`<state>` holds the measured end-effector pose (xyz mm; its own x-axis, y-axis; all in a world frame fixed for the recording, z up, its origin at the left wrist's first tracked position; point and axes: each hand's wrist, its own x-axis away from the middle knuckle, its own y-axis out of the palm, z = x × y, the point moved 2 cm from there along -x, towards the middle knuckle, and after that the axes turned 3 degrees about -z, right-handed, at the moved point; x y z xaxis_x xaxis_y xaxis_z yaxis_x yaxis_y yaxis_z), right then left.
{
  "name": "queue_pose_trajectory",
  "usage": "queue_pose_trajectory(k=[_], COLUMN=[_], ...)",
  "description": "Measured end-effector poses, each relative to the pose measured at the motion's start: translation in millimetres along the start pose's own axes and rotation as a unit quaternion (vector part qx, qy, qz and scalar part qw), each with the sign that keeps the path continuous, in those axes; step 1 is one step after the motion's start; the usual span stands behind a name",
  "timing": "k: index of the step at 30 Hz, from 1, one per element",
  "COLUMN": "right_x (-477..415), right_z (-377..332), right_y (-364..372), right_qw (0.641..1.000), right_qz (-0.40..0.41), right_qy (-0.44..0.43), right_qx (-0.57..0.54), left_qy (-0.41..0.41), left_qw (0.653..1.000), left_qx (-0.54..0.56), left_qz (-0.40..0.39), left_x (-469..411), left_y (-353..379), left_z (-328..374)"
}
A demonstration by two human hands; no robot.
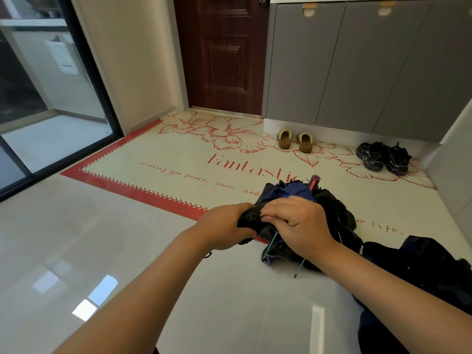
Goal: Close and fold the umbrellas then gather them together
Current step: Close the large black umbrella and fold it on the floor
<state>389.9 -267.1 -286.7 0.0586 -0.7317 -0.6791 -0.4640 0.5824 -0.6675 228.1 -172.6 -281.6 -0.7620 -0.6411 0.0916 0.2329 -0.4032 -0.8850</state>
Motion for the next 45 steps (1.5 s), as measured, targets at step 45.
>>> queue_pose_trajectory(k=[45], right_x=[28], right_z=[2], right_y=[-10], right_qw=[0.682], right_qz=[-0.203], right_qy=[0.572], right_qx=[-0.408], left_qy=[-0.222], left_qw=[0.856], left_qx=[0.463], left_qz=[0.061], left_x=[24], left_y=[43], left_z=[29])
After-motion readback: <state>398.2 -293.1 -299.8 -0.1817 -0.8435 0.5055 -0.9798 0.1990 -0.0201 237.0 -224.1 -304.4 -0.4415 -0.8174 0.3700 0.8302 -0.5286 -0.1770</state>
